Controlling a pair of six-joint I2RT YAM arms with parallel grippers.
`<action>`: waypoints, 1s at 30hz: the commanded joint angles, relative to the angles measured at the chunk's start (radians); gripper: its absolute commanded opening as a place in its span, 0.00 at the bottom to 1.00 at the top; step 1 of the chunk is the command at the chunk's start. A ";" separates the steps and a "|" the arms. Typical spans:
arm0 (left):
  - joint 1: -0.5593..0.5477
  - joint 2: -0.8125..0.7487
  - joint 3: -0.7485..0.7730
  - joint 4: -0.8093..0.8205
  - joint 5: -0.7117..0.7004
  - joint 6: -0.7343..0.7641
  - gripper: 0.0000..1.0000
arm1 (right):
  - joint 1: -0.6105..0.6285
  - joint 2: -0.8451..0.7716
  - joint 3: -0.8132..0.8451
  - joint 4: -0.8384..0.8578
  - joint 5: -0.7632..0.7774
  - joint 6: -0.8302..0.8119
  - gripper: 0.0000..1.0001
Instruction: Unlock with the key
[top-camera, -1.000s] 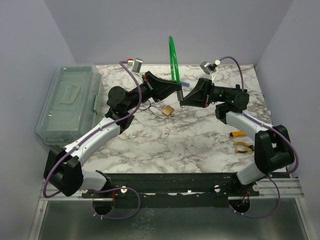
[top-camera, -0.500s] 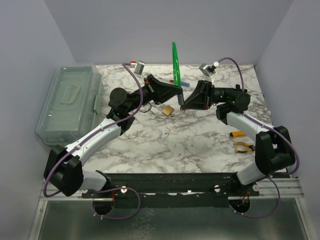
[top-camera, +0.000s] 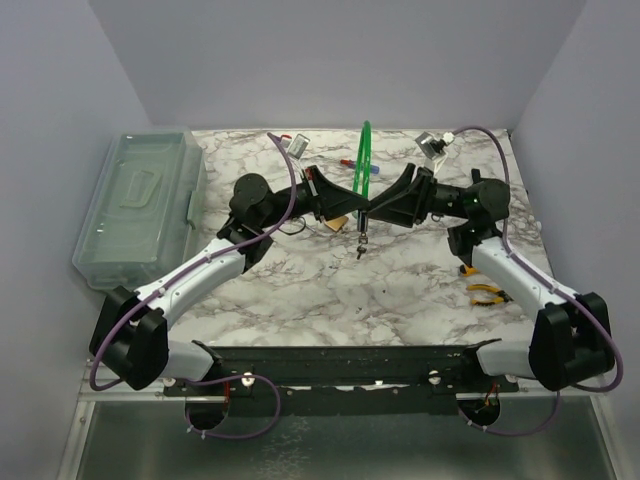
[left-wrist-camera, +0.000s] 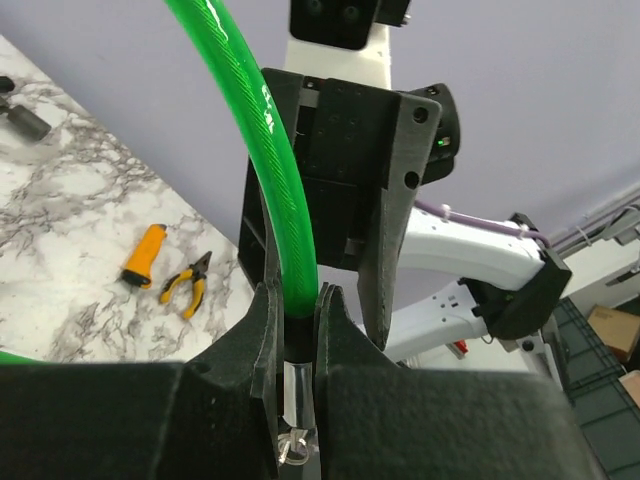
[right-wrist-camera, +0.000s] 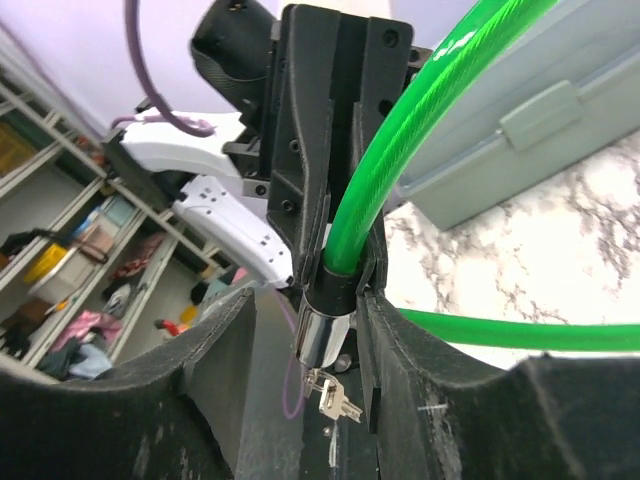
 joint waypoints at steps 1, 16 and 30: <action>-0.011 0.000 0.015 -0.227 -0.027 0.114 0.00 | 0.002 -0.115 0.025 -0.434 0.210 -0.315 0.52; -0.012 0.043 0.109 -0.625 -0.437 0.194 0.00 | 0.005 -0.209 0.118 -1.084 0.525 -0.562 0.77; -0.011 0.025 0.101 -0.667 -0.567 0.169 0.00 | 0.270 -0.141 0.123 -1.238 0.828 -0.644 0.78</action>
